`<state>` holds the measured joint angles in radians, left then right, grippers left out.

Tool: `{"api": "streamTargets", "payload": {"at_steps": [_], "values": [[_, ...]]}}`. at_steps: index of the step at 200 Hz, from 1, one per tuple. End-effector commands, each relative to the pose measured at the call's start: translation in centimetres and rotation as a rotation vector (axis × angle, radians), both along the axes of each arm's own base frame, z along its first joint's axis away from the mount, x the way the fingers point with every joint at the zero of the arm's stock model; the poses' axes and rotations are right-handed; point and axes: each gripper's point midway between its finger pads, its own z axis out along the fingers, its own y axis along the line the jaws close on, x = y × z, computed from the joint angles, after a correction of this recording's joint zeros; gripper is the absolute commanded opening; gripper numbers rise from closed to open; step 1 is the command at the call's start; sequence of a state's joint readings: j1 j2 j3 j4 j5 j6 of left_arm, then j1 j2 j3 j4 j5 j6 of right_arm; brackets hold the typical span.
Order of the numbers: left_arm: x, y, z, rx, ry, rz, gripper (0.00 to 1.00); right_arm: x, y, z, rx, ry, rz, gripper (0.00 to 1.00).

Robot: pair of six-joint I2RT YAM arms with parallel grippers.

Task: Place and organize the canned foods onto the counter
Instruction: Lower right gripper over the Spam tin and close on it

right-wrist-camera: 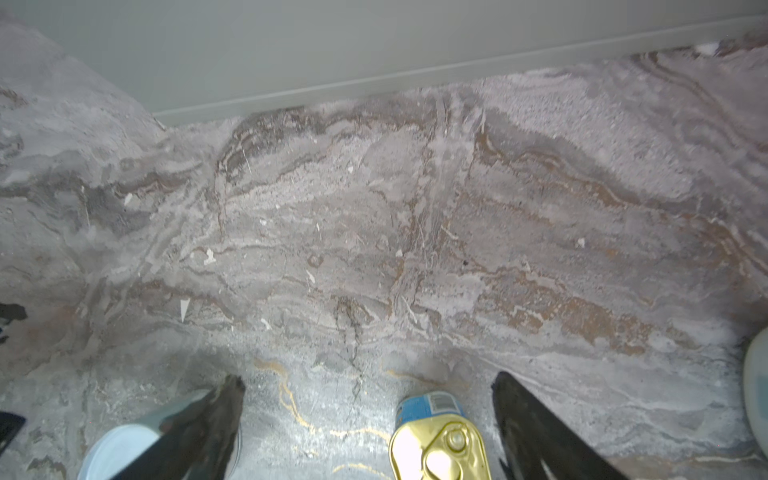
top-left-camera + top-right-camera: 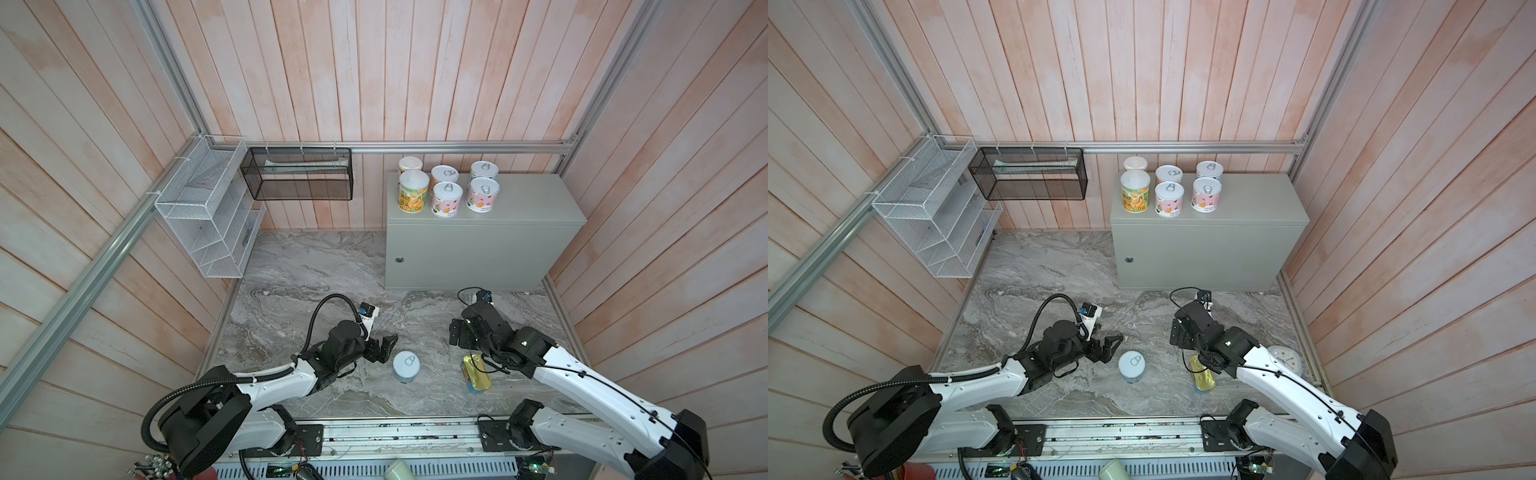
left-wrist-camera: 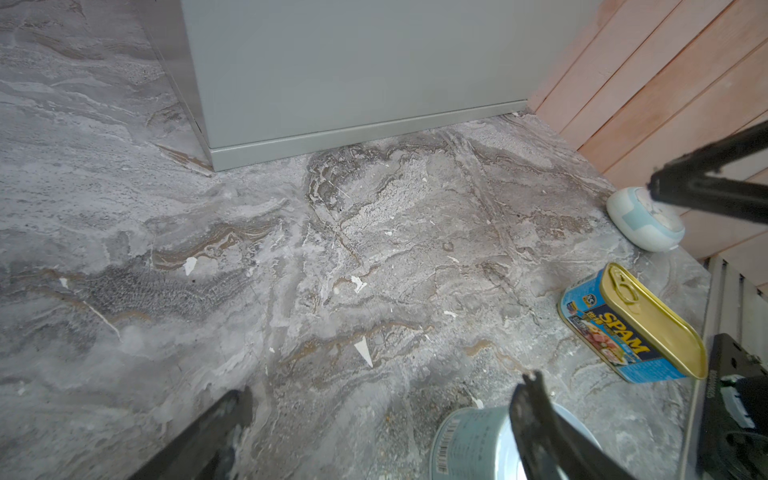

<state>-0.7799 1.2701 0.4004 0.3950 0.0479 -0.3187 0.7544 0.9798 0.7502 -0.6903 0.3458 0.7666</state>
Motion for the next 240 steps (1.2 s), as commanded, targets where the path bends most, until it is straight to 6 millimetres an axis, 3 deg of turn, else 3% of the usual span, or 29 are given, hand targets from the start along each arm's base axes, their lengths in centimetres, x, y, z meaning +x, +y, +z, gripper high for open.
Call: {"api": "streamTargets", "payload": {"at_steps": [1,69,118,240], "values": [[0.5,-0.4,0.7,-0.006,-0.009,0.005,1.0,-2.3,-0.9,-2.3,0.0,0.106,-0.057,0.92],[0.6,-0.5,0.2,0.005,0.005,0.006,1.0,-6.8,-2.2,-6.7,0.03,0.272,-0.118,0.85],[0.6,-0.6,0.0,0.006,0.016,0.005,1.0,-8.3,-3.1,-7.8,0.011,0.313,-0.137,0.78],[0.8,-0.8,-0.7,0.016,0.036,0.007,1.0,-6.8,-3.6,-4.6,-0.177,0.263,-0.07,0.74]]}}
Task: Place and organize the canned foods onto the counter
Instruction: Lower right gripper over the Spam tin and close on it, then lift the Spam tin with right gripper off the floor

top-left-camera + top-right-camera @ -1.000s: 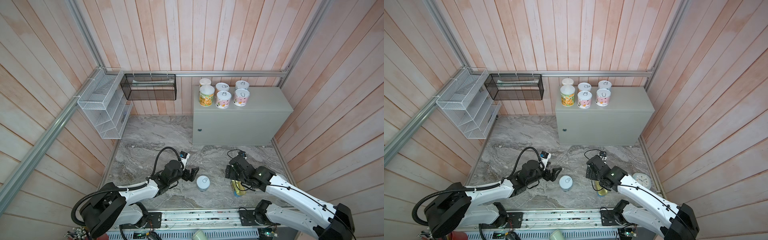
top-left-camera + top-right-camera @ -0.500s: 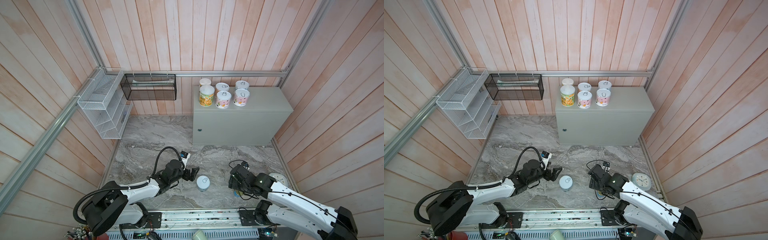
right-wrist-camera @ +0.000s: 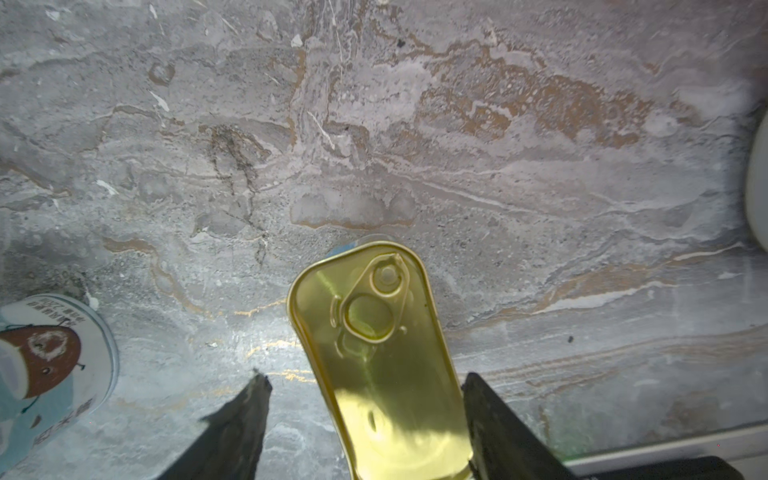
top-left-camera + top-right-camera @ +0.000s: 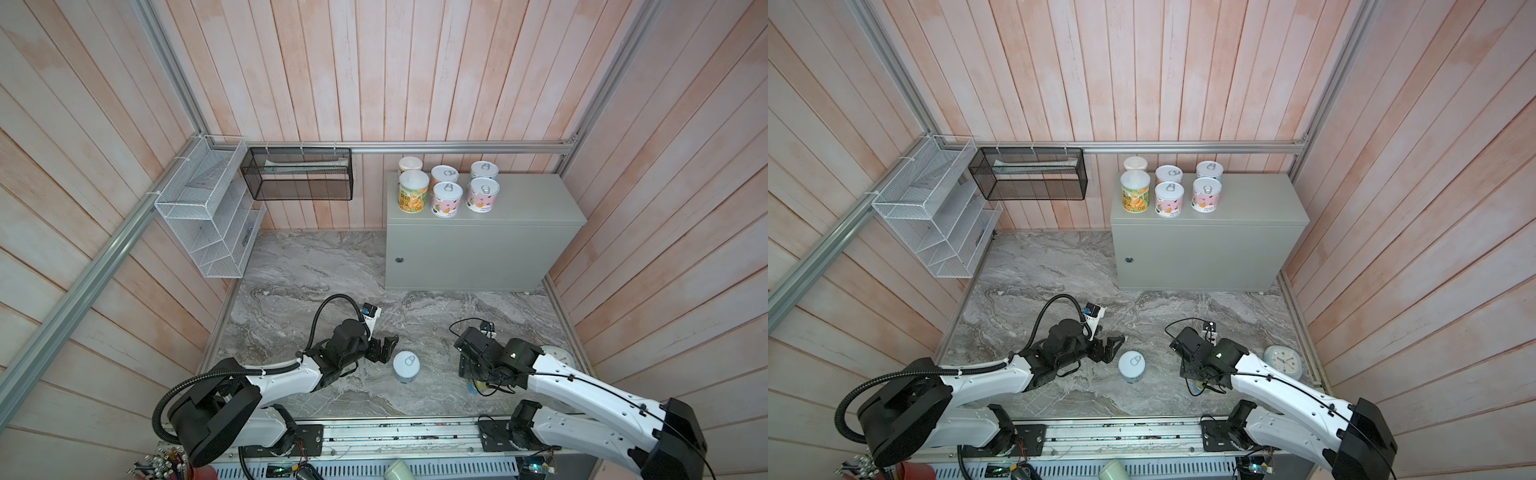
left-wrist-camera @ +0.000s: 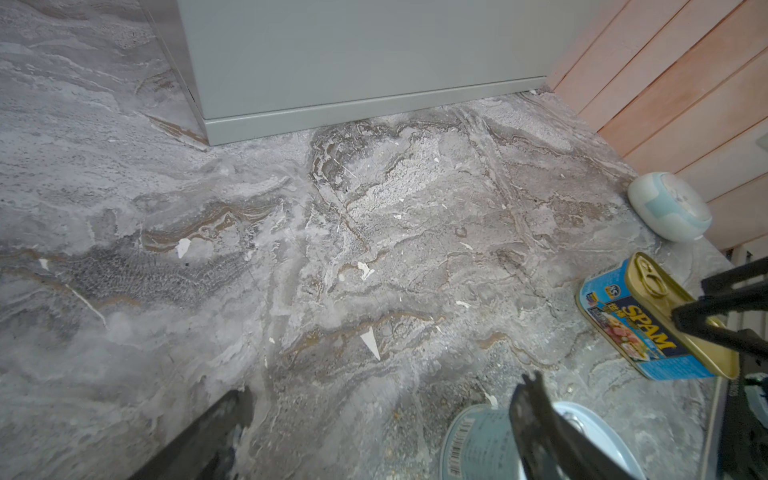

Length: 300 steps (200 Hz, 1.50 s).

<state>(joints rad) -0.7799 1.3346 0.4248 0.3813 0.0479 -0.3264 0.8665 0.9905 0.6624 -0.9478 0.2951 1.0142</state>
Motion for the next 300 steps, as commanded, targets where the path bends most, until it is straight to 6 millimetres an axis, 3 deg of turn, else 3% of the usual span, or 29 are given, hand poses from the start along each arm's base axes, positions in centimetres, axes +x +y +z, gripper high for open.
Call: {"api": "streamTargets", "payload": {"at_steps": [1,55,133,300], "values": [[0.5,-0.5,0.8,-0.016,-0.008,0.003,1.0,0.3,-0.9,1.2,-0.07,-0.023,0.028,0.74],[0.5,-0.7,0.5,-0.012,0.003,0.001,1.0,0.0,0.8,0.2,0.033,-0.034,0.105,0.75],[0.5,-0.6,0.8,-0.013,0.002,0.002,1.0,-0.5,-0.3,-1.3,-0.079,0.051,0.086,0.75],[0.5,-0.6,0.7,-0.012,0.007,0.0,1.0,-0.2,-1.4,-1.7,-0.163,0.062,0.04,0.78]]}}
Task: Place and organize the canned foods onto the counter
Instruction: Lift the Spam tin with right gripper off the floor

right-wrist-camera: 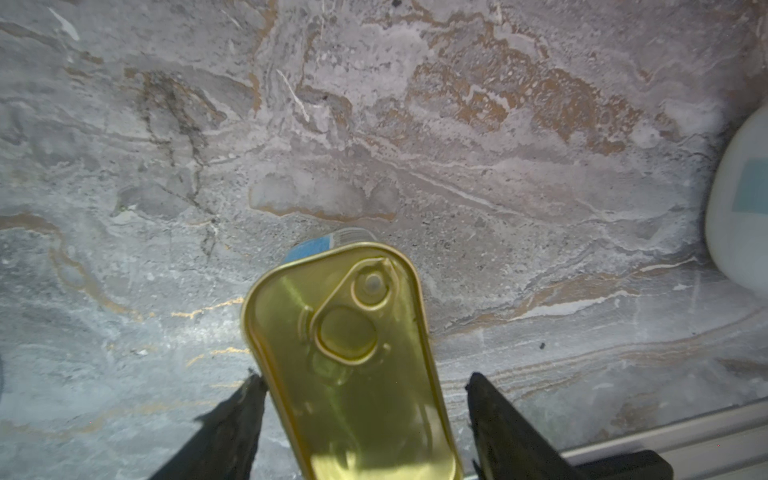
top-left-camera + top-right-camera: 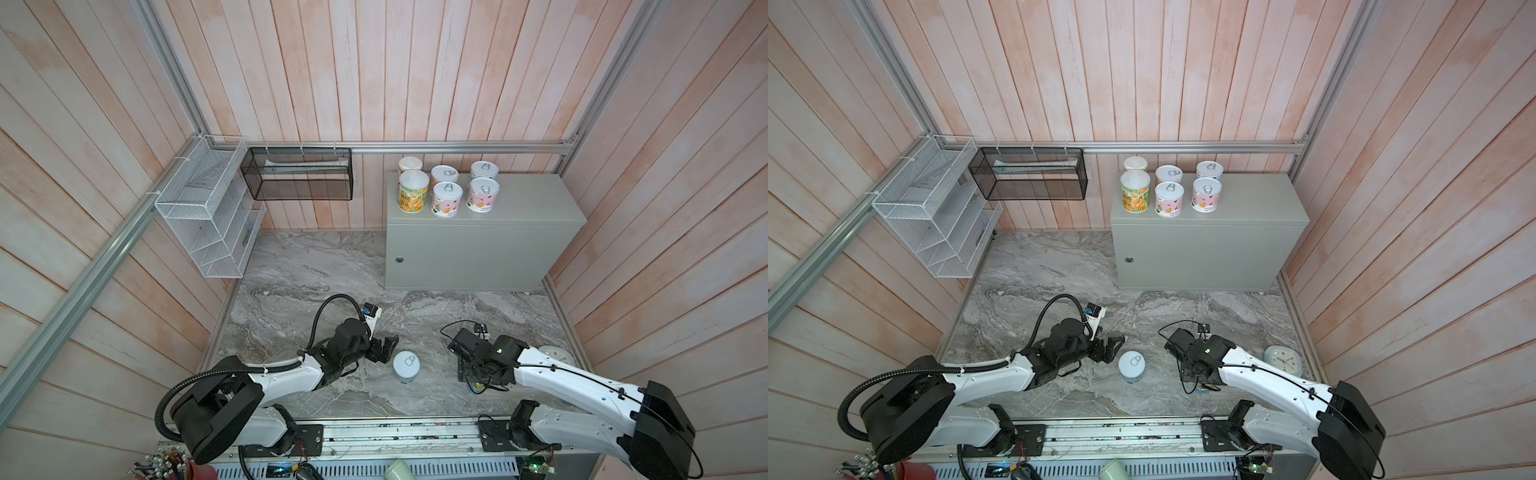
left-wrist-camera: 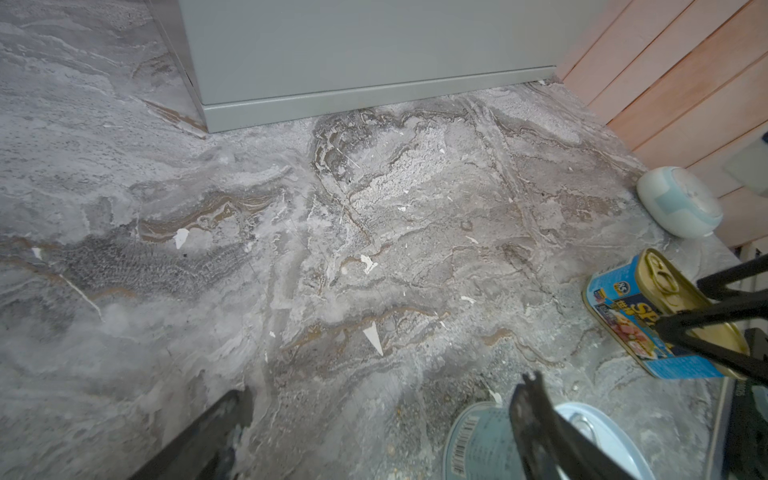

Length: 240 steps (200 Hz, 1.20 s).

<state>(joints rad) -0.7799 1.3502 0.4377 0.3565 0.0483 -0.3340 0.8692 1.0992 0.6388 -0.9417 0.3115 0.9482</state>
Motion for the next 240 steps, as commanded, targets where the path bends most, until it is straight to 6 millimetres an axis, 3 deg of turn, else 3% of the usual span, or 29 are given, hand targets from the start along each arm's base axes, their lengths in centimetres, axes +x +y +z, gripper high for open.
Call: {"api": "streamTargets", "payload": {"at_steps": [1,41,105,240], "values": [[0.5,-0.6,1.2,-0.026,-0.018,-0.003,1.0,0.2,-0.5,0.5,-0.036,-0.013,-0.021,0.78],[0.5,-0.6,1.2,-0.025,-0.017,-0.003,1.0,0.4,0.3,-0.2,-0.021,0.001,0.002,0.77],[0.6,-0.7,0.9,-0.018,-0.01,-0.002,1.0,1.4,2.0,-0.6,0.041,-0.029,0.029,0.68],[0.6,-0.8,0.7,-0.015,-0.001,-0.005,1.0,-0.2,1.9,-1.9,0.093,0.023,-0.012,0.62]]}}
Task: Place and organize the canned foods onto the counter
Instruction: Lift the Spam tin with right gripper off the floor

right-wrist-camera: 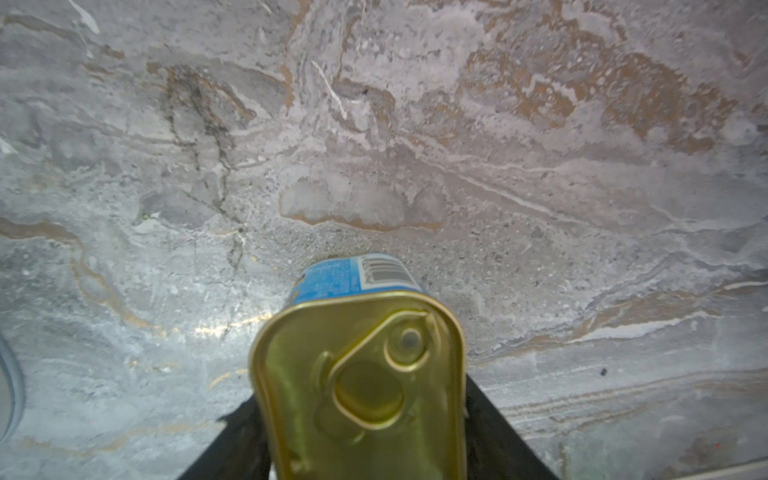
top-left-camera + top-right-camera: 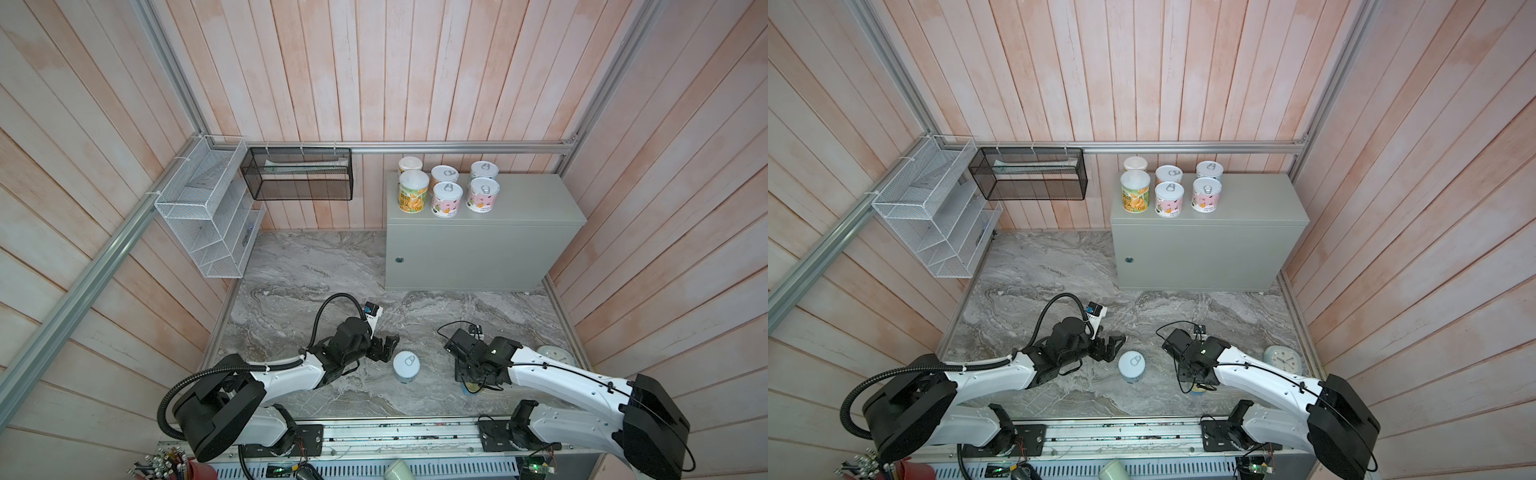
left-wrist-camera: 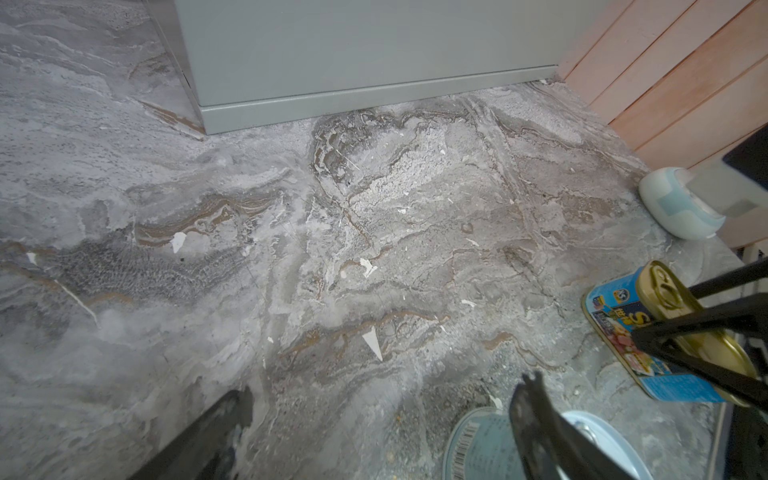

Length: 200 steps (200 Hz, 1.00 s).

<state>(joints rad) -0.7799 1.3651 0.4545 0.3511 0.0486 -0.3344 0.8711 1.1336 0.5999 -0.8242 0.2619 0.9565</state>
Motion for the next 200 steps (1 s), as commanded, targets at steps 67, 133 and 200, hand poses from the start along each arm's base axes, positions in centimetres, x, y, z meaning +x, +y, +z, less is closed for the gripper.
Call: {"api": "streamTargets", "payload": {"at_steps": [67,133,200], "values": [[0.3,-0.6,0.6,-0.014,0.0,-0.004,1.0,-0.2,1.0,-0.9,0.034,0.02,0.003,0.43],[0.4,-0.6,0.5,-0.012,0.002,-0.004,1.0,1.8,2.1,1.9,0.044,-0.066,0.01,0.38],[0.4,-0.6,0.6,-0.01,-0.001,-0.004,1.0,4.1,1.7,7.0,0.053,-0.224,-0.028,0.34]]}}
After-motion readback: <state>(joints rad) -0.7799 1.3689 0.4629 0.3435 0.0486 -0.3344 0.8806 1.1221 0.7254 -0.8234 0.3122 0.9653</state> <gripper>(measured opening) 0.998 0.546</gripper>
